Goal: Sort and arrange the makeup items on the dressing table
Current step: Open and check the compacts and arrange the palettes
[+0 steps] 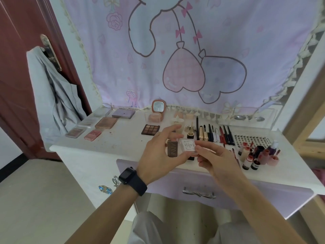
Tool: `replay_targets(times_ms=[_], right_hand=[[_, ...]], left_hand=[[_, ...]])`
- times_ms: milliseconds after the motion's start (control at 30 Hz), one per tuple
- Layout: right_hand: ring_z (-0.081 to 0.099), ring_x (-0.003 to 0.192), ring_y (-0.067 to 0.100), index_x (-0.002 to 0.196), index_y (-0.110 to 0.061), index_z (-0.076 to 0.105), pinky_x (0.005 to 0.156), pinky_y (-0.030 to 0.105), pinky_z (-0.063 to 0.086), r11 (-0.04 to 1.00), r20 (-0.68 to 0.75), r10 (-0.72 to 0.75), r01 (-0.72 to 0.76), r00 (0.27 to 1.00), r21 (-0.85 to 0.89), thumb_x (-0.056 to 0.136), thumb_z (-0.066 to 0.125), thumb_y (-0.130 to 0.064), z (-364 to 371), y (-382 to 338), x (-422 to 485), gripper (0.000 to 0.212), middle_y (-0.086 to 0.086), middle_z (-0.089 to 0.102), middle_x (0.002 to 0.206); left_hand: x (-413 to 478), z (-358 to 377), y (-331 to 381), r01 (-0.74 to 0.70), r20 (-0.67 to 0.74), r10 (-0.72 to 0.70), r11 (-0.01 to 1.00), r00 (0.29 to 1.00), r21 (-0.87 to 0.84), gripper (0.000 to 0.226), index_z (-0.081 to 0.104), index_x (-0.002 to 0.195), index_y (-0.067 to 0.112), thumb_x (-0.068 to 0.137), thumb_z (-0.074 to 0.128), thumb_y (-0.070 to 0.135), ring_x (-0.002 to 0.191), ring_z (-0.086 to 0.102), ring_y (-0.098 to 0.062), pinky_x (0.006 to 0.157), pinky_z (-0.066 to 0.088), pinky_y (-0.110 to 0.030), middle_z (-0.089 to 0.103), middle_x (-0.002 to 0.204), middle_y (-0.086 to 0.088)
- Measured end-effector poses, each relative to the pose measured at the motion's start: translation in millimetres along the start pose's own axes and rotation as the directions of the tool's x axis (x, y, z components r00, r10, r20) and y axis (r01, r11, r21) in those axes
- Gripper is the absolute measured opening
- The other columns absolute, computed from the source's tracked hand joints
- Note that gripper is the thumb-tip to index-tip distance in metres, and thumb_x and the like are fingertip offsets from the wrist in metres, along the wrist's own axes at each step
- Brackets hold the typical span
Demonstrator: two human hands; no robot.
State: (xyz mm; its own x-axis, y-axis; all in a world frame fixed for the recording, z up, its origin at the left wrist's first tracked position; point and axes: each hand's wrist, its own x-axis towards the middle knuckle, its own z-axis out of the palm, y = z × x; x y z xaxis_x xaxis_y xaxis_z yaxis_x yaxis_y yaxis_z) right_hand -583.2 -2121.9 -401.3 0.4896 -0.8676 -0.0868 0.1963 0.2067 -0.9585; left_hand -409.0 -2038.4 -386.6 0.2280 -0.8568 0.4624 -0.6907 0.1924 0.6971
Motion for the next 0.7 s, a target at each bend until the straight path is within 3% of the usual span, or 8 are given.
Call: replay_targets(times_ms=[133,267,367,467,533,633,700], right_hand=[[0.063,0.062,0.013,0.095,-0.006,0.08,0.057,0.021,0.056,0.953,0.094,0.161,-0.18,0.982,0.244,0.077,0.073,-0.009,-0.3,8.8,-1.9,0.02,0.011,0.072,0.078],[0.064,0.064,0.015,0.097,-0.007,0.08,0.058,0.023,0.057,0.934,0.126,0.196,-0.224,0.972,0.277,0.083,0.072,-0.009,-6.5,19.4,-1.1,0.016,0.012,0.072,0.082],[0.069,0.071,0.016,0.096,-0.013,0.081,0.064,0.024,0.058,0.976,0.098,0.153,-0.165,0.983,0.141,0.076,0.079,-0.022,-12.0,18.9,0.9,0.022,0.011,0.074,0.086],[0.073,0.084,0.018,0.097,-0.021,0.081,0.075,0.025,0.057,0.992,0.101,0.095,-0.086,0.99,-0.094,0.067,0.082,-0.049,-15.1,12.7,2.1,0.041,0.009,0.077,0.094],[0.075,0.086,0.016,0.095,-0.027,0.081,0.076,0.022,0.058,0.975,0.121,0.072,-0.045,0.99,-0.218,0.064,0.082,-0.056,-15.9,6.9,1.7,0.042,0.006,0.078,0.094],[0.076,0.088,0.014,0.091,-0.03,0.08,0.078,0.022,0.06,0.944,0.096,-0.013,0.044,0.995,-0.327,0.066,0.085,-0.05,-18.0,3.1,0.4,0.033,-0.002,0.079,0.091],[0.075,0.091,0.009,0.097,-0.033,0.077,0.083,0.024,0.059,0.898,0.094,-0.156,0.18,0.983,-0.402,0.076,0.084,-0.037,-21.1,5.3,-0.6,0.022,-0.009,0.078,0.095]], left_hand=[[-5.5,6.4,-2.7,0.065,-0.038,-0.069,0.993,0.997,-0.098,0.045,0.063,0.111,0.055,0.069,0.071,0.068,0.105,0.059,0.006,0.082,0.044,-0.006,0.066,0.107,0.029],[-5.2,12.6,-2.1,0.081,-0.035,-0.086,0.988,0.996,-0.129,0.042,0.065,0.108,0.058,0.068,0.073,0.068,0.092,0.059,0.005,0.074,0.043,-0.007,0.069,0.103,0.023],[-4.0,14.3,-1.3,0.088,-0.001,-0.088,0.989,0.996,-0.12,0.044,0.064,0.109,0.059,0.067,0.074,0.067,0.092,0.058,0.004,0.076,0.043,-0.007,0.066,0.102,0.032],[-2.3,17.4,-2.4,0.022,0.065,-0.02,0.999,0.998,-0.026,0.051,0.066,0.119,0.048,0.07,0.076,0.059,0.105,0.056,0.001,0.089,0.045,-0.016,0.059,0.104,0.041],[-1.2,19.2,-2.6,-0.029,0.09,0.027,0.999,0.996,0.028,0.052,0.066,0.122,0.043,0.072,0.081,0.049,0.11,0.054,0.002,0.096,0.044,-0.018,0.058,0.101,0.042],[-3.0,20.3,-3.7,-0.059,0.124,0.052,0.997,0.991,0.053,0.052,0.061,0.121,0.05,0.072,0.081,0.052,0.11,0.054,0.006,0.094,0.041,-0.01,0.057,0.104,0.043],[-4.7,21.0,-3.5,0.063,0.154,-0.048,0.994,0.987,-0.09,0.051,0.062,0.119,0.05,0.072,0.078,0.058,0.109,0.059,0.001,0.091,0.046,-0.016,0.061,0.113,0.035]])
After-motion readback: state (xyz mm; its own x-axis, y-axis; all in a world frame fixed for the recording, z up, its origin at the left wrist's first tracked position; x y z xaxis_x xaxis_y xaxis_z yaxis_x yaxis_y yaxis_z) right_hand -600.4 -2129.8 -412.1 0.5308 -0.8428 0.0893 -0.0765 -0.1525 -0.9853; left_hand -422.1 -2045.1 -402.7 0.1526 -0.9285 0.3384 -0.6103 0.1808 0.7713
